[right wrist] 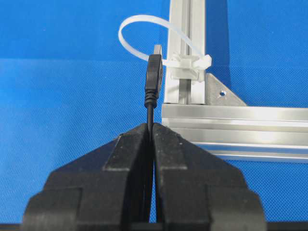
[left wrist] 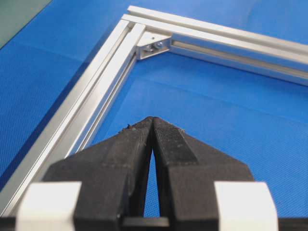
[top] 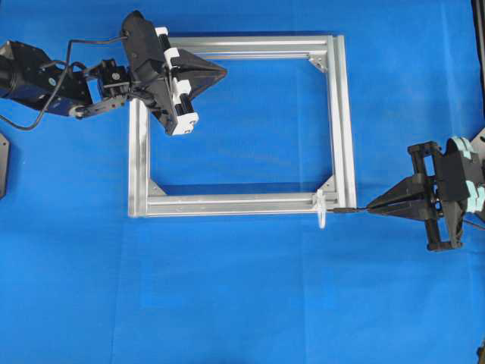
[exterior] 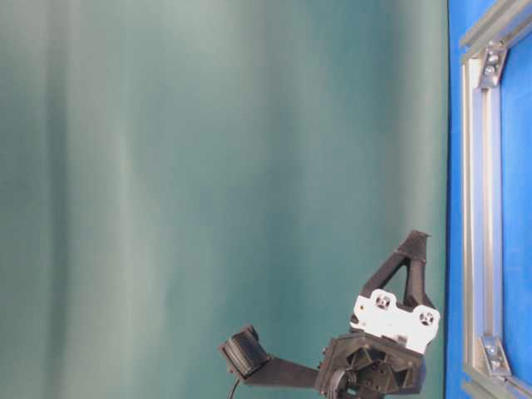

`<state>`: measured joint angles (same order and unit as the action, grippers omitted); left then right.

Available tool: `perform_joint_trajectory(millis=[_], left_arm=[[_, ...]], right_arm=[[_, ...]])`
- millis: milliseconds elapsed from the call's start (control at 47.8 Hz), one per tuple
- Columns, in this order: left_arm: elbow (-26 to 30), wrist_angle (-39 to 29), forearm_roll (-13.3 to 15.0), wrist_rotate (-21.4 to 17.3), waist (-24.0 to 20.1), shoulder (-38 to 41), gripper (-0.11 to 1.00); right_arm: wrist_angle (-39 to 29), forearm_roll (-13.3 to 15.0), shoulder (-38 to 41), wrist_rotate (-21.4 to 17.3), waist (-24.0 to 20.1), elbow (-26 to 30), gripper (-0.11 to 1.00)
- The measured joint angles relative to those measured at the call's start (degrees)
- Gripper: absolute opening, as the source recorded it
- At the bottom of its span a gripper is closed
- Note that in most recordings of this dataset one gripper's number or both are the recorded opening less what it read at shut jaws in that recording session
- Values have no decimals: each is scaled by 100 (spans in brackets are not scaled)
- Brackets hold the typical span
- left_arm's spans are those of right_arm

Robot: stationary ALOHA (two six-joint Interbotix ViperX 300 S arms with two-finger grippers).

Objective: Insert the wire through the string loop located on the right side.
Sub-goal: 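Push the plug leftward through the white zip-tie loop with the right gripper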

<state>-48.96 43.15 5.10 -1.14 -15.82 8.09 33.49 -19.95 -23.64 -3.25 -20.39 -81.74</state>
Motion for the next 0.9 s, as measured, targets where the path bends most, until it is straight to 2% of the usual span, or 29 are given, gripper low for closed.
perform_joint_trajectory(millis=[481,733,900], left_arm=[[0,-9,0,0,0,9,0],[0,-9,0,0,0,0,0],[0,0,0,0,9,0,0]], right_arm=[[114,-26,123,0,-9,26,-4],[439,-132,721,0,26,316,-4],[633,-149,1213,0,202,650,-4]])
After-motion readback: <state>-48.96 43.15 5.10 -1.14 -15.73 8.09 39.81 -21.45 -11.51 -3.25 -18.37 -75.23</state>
